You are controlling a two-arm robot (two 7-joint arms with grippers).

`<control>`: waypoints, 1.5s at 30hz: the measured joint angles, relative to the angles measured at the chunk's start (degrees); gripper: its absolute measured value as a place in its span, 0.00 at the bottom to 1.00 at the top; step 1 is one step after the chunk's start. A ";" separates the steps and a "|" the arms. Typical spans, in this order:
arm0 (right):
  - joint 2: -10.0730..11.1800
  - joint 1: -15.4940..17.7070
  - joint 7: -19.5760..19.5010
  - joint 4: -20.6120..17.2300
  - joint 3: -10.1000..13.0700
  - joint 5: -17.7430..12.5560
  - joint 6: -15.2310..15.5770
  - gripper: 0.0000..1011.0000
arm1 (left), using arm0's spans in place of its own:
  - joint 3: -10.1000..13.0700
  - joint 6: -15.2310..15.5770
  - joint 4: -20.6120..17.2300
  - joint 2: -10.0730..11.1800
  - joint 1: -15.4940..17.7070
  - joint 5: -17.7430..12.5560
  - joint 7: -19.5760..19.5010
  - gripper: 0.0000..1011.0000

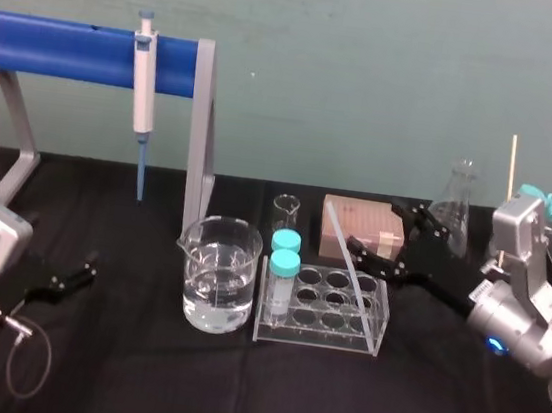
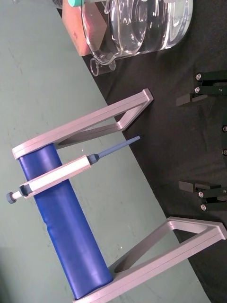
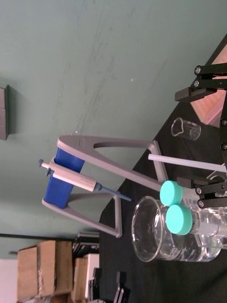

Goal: Pick up the stirring rod with one hand, then place it down.

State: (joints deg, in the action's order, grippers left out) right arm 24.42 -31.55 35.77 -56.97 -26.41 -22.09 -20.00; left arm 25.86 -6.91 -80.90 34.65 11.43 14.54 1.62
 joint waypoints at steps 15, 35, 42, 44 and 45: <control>-6.08 -7.17 12.54 13.77 1.06 -4.63 1.14 0.99 | 0.00 0.00 0.00 0.00 0.00 0.00 0.00 0.99; -11.00 -13.81 20.26 28.23 1.99 -5.25 1.90 0.99 | 0.00 0.00 0.00 0.00 0.00 0.00 0.00 0.99; -11.38 -14.43 20.86 29.72 2.58 -4.55 1.97 0.99 | 0.00 0.00 0.00 0.00 0.00 0.00 0.00 0.99; -11.38 -14.43 20.86 29.72 2.56 -4.54 1.97 0.99 | 0.00 0.00 0.00 0.00 0.00 0.00 0.00 0.99; -11.37 -14.43 20.86 29.72 2.54 -4.54 1.96 0.99 | 0.00 0.00 0.00 0.00 0.00 0.00 0.00 0.99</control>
State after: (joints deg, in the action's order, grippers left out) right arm 13.05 -45.98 56.63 -27.26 -23.87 -26.63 -18.03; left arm 25.86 -6.91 -80.90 34.64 11.43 14.55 1.62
